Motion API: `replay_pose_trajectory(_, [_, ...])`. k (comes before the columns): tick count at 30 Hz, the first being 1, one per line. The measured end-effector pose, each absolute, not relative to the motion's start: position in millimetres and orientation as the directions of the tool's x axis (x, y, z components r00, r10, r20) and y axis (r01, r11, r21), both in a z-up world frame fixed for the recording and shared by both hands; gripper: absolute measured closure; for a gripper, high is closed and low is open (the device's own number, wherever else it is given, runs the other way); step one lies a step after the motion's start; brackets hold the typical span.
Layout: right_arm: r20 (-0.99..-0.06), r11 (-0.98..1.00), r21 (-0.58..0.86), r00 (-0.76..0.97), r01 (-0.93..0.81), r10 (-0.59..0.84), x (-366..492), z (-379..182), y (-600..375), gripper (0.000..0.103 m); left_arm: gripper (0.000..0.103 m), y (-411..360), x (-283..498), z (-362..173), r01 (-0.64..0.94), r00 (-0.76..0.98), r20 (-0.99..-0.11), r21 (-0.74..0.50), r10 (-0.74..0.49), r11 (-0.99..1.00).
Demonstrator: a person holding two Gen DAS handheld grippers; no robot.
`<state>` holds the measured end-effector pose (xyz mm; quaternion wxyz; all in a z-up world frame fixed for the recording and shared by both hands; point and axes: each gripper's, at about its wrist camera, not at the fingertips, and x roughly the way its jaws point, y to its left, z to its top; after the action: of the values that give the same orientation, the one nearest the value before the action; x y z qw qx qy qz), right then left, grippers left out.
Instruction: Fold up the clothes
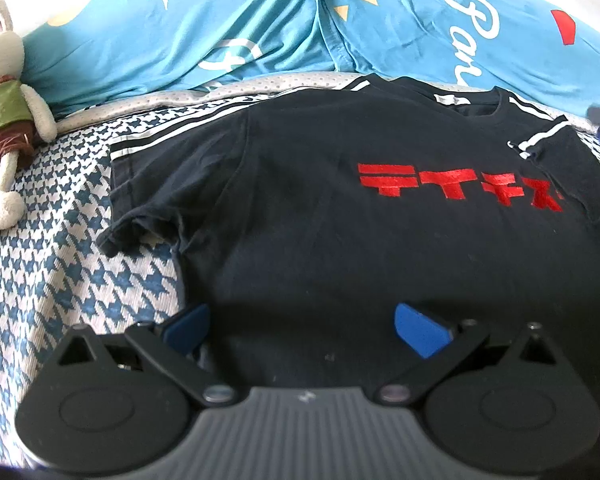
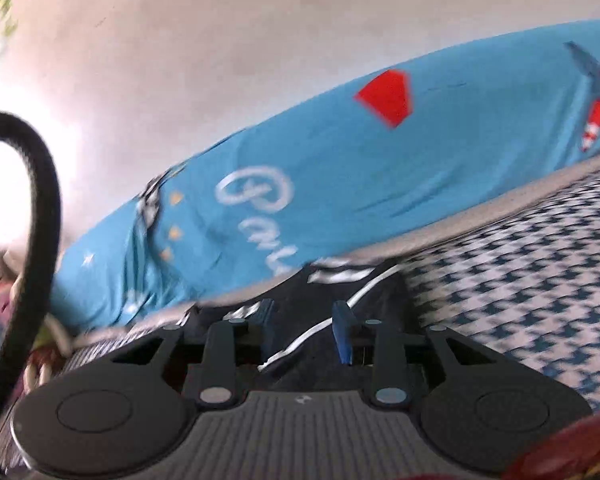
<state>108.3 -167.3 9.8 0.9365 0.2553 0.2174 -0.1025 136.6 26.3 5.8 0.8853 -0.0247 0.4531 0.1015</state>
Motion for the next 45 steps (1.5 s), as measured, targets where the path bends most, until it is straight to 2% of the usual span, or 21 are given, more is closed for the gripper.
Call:
replay_pose_trajectory(4, [-0.485,0.797,0.476,0.867,0.371,-0.113,103,4,-182,0.072,0.000,26,137,6,-0.205,0.567,-0.808,0.051,0.161,0.977])
replay_pose_trajectory(11, [-0.578,0.795,0.438,0.809,0.419,-0.107,111,-8,-174,0.072,0.000,25,138,5,-0.212,0.560,-0.812,0.052,0.165,0.976])
replay_pose_trajectory(18, [-0.681,0.832,0.321,0.721,0.453,-0.130,112,-24,-150,0.072,0.000,23,136,5,-0.216,0.547,-0.820,0.057,0.169,0.975])
replay_pose_trajectory(28, [-0.670,0.818,0.328,0.727,0.473,-0.152,94,2,-114,0.070,0.000,20,125,9,-0.215,0.539,-0.828,0.041,0.154,0.976])
replay_pose_trajectory(33, [-0.664,0.811,0.332,0.730,0.482,-0.162,86,15,-95,0.065,0.000,29,116,22,-0.207,0.585,-0.802,-0.001,0.123,0.978])
replay_pose_trajectory(45, [-0.691,0.769,0.433,0.721,0.469,-0.050,89,5,-83,0.063,0.003,90,111,58,-0.271,0.662,-0.739,-0.076,0.128,0.960])
